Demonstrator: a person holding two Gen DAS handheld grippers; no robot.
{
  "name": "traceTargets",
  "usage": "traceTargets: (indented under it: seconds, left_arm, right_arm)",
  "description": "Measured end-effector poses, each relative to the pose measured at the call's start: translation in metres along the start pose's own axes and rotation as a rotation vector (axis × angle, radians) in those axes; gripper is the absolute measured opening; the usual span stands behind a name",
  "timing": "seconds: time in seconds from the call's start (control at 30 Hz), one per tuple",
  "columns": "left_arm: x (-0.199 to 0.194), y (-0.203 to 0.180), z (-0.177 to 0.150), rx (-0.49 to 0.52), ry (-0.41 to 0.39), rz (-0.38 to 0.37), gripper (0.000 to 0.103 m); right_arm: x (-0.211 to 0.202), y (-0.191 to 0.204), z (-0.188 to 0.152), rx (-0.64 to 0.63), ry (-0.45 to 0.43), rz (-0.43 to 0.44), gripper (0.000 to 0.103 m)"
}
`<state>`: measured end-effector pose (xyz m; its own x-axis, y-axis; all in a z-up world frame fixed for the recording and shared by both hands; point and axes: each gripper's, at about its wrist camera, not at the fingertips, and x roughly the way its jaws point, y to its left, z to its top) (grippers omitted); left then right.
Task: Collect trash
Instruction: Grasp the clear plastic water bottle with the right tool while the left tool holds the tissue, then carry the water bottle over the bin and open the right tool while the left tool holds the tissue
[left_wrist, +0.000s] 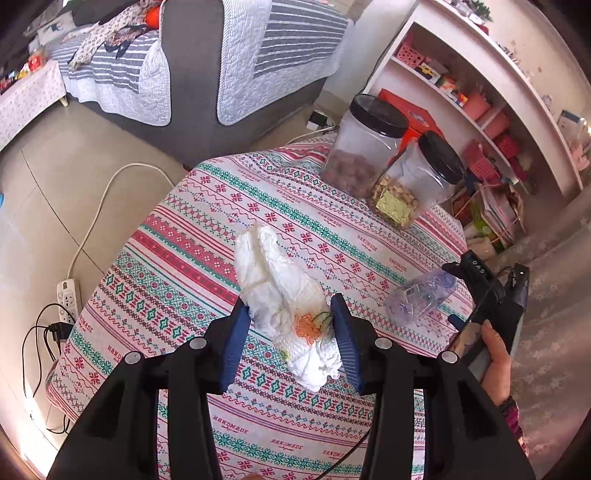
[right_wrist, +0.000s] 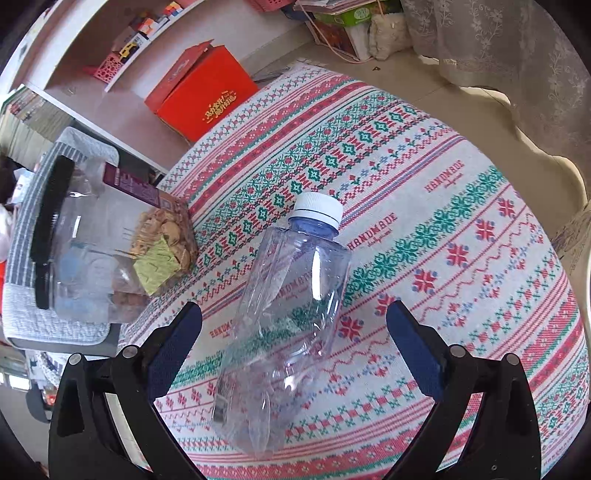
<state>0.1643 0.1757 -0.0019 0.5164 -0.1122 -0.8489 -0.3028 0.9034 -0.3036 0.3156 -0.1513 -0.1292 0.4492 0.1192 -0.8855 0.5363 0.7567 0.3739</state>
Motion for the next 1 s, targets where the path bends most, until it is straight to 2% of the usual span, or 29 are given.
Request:
traceTargets:
  seconds: [0.1, 0.2, 0.27, 0.3, 0.4, 0.63, 0.8, 1.0]
  left_arm:
    - [-0.001, 0.001, -0.002, 0.019, -0.004, 0.007, 0.045]
    - [-0.001, 0.002, -0.003, 0.043, -0.010, 0.032, 0.045]
    - [-0.002, 0.007, -0.004, 0.046, -0.011, 0.044, 0.045]
    - [-0.002, 0.009, -0.004, 0.043, -0.011, 0.047, 0.045]
    - [-0.005, 0.014, -0.005, 0.036, -0.011, 0.053, 0.045]
    - [-0.020, 0.012, -0.007, 0.034, -0.041, 0.040, 0.045]
    - [-0.034, 0.007, -0.009, 0.034, -0.066, 0.018, 0.045]
    - [-0.046, -0.003, -0.012, 0.035, -0.087, -0.017, 0.045]
  right_arm:
    - [0.020, 0.005, -0.001, -0.002, 0.039, -0.033, 0.097]
    - [0.021, 0.012, -0.002, -0.054, 0.000, -0.056, 0.097]
    - [0.019, 0.014, -0.004, -0.089, -0.010, -0.047, 0.082]
    - [0.018, 0.014, -0.005, -0.105, -0.009, -0.053, 0.069]
    - [0.010, 0.009, -0.011, -0.135, -0.016, -0.040, 0.063]
    - [-0.033, -0.004, -0.028, -0.245, -0.057, -0.004, 0.062]
    - [-0.085, -0.006, -0.044, -0.365, -0.165, 0.003, 0.063]
    - [-0.140, -0.020, -0.054, -0.447, -0.243, 0.040, 0.063]
